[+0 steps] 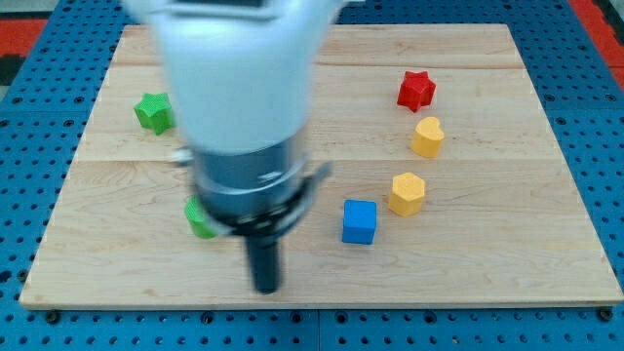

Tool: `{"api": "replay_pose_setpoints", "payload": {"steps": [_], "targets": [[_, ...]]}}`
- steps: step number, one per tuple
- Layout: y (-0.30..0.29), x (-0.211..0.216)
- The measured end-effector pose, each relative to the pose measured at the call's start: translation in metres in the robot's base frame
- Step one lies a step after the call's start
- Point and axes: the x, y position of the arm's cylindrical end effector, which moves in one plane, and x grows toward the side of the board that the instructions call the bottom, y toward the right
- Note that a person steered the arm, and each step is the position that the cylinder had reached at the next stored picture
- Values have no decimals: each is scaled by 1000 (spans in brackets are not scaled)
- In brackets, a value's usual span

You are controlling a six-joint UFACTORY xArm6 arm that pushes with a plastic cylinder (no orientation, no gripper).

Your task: Slightly push the green circle to the right

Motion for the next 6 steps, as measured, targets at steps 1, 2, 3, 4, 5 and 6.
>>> {"api": "replay_pose_setpoints", "payload": {"steps": [1,2,3,4,5,6], "targets": [[-120,0],[-125,-14],[-119,-47],[-96,-66],[-42,-66],[-42,-66]]}}
